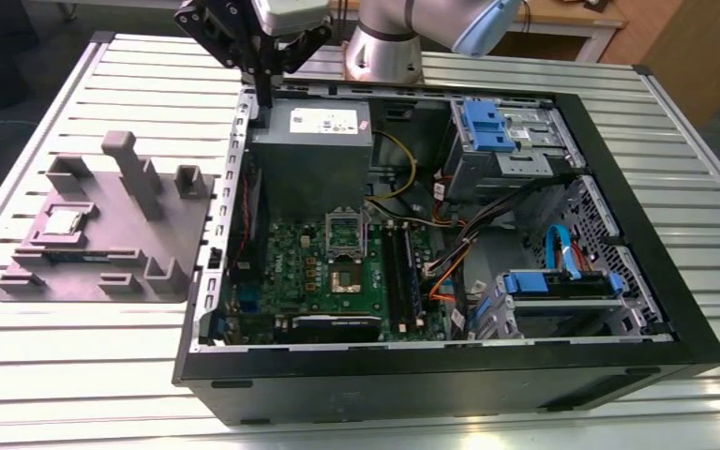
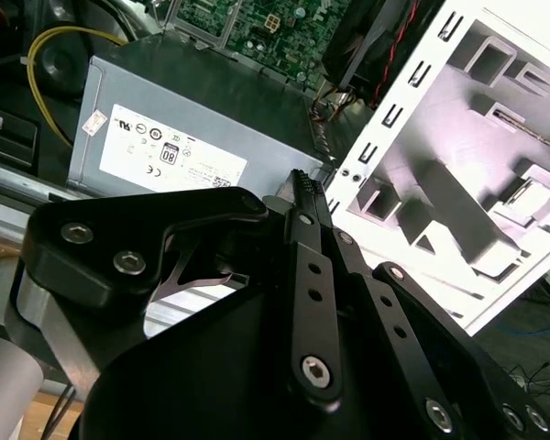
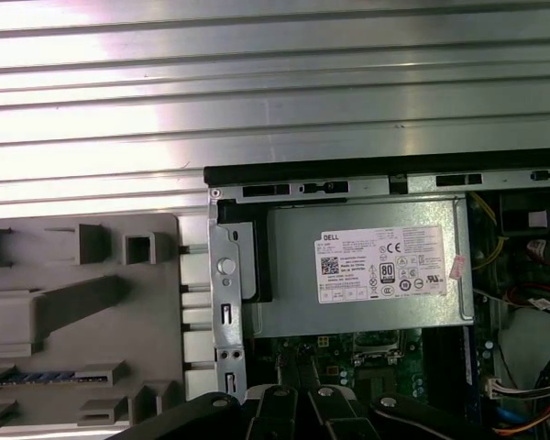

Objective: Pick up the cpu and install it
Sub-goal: 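Reach for the cpu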

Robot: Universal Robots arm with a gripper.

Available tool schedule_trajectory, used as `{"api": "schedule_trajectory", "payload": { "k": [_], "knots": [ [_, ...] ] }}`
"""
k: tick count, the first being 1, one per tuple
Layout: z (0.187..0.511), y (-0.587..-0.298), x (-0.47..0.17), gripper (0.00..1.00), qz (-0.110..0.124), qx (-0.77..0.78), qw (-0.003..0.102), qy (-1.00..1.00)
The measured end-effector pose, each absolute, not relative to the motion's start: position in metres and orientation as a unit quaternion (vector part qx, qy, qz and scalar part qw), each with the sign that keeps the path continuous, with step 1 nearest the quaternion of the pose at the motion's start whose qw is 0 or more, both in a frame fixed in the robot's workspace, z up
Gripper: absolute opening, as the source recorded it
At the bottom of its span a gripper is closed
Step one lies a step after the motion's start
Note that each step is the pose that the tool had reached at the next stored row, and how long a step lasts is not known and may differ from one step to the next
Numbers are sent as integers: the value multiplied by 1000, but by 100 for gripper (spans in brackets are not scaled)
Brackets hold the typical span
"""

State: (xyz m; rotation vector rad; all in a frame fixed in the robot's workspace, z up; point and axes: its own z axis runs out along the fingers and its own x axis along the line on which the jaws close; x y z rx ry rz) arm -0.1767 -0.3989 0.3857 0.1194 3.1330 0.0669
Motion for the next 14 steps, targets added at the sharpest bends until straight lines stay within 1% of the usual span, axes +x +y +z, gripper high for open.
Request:
{"api": "schedule_trajectory", "payload": {
  "k": [14],
  "knots": [
    [386,-399,-181,10,21,38,3,999]
  ]
}}
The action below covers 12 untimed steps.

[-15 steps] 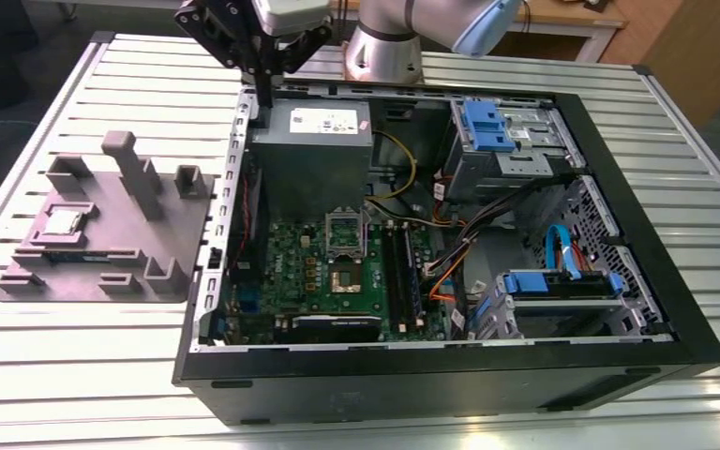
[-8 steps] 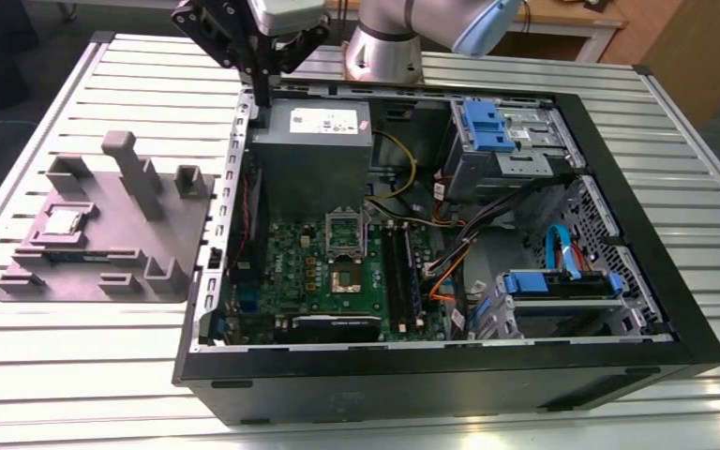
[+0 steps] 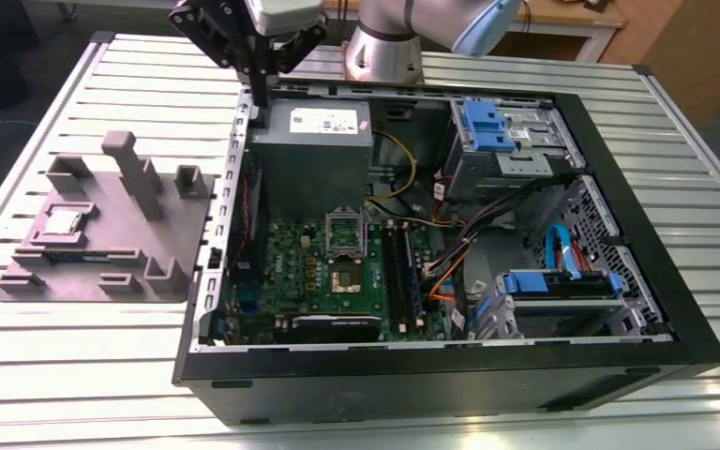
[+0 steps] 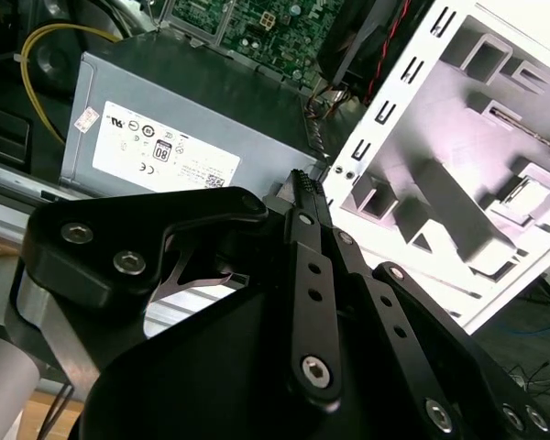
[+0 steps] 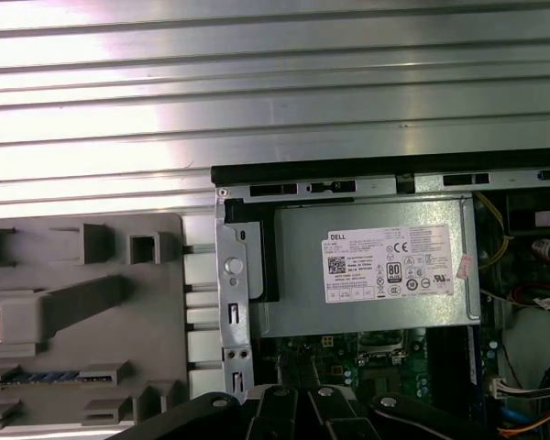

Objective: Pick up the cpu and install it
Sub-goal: 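Reach for the cpu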

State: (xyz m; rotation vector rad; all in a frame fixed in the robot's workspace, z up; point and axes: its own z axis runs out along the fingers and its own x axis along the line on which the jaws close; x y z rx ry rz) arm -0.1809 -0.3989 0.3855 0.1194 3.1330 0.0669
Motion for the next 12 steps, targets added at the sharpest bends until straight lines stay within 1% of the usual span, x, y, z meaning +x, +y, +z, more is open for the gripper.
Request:
{"api": "schedule_trajectory", "payload": {
  "k": [12],
  "knots": [
    [385,-399,-184,10,21,38,3,999]
  ]
}}
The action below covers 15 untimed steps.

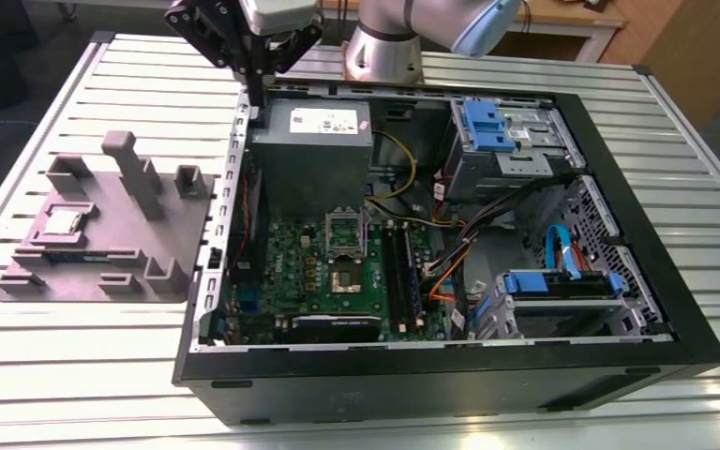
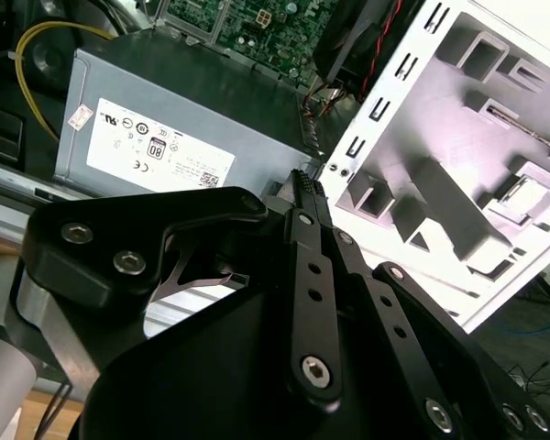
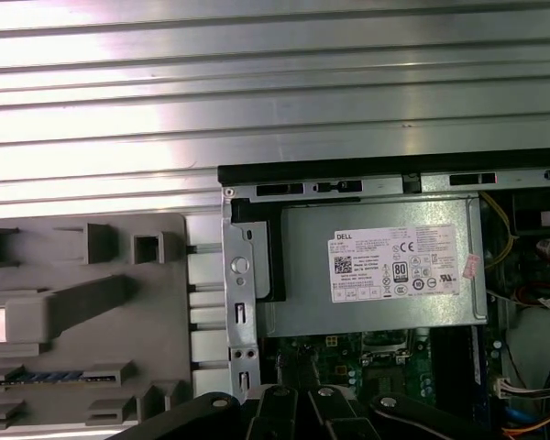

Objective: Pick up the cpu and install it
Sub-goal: 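Reach for the cpu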

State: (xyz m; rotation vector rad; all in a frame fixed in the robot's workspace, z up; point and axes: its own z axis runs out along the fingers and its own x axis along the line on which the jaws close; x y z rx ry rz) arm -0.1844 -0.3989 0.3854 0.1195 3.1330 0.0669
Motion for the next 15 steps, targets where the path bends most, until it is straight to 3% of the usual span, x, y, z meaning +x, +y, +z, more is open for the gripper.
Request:
{"api": "schedule_trajectory", "payload": {
  "k": [15],
  "knots": [
    [385,-399,-189,10,21,38,3,999]
  ]
}}
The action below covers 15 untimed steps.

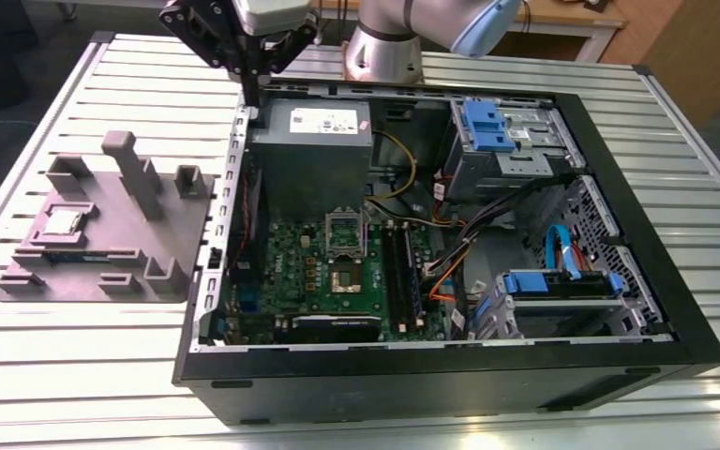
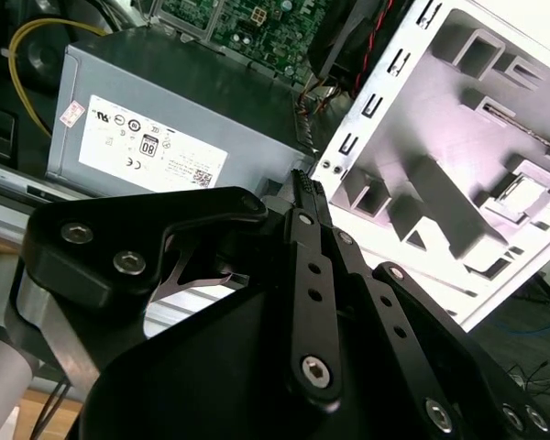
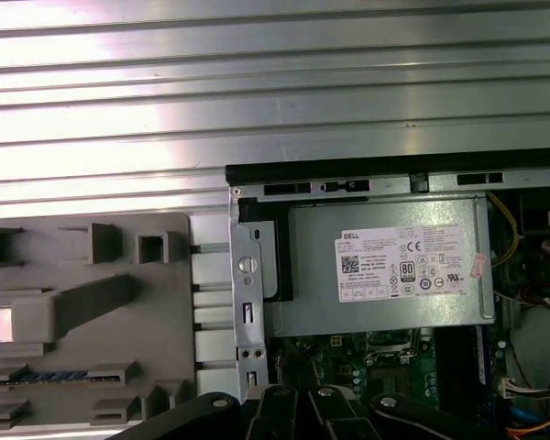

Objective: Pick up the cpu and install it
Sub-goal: 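Reach for the cpu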

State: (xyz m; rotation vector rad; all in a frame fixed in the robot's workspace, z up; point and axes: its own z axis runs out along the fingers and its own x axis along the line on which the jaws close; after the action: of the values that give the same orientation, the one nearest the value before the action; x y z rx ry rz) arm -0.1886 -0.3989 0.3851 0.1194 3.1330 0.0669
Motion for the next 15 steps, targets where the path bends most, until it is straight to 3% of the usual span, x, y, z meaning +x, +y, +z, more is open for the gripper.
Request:
{"api": "schedule_trajectory", "payload": {
  "k": [15],
  "knots": [
    [385,-399,-195,10,21,38,3,999]
  ]
}}
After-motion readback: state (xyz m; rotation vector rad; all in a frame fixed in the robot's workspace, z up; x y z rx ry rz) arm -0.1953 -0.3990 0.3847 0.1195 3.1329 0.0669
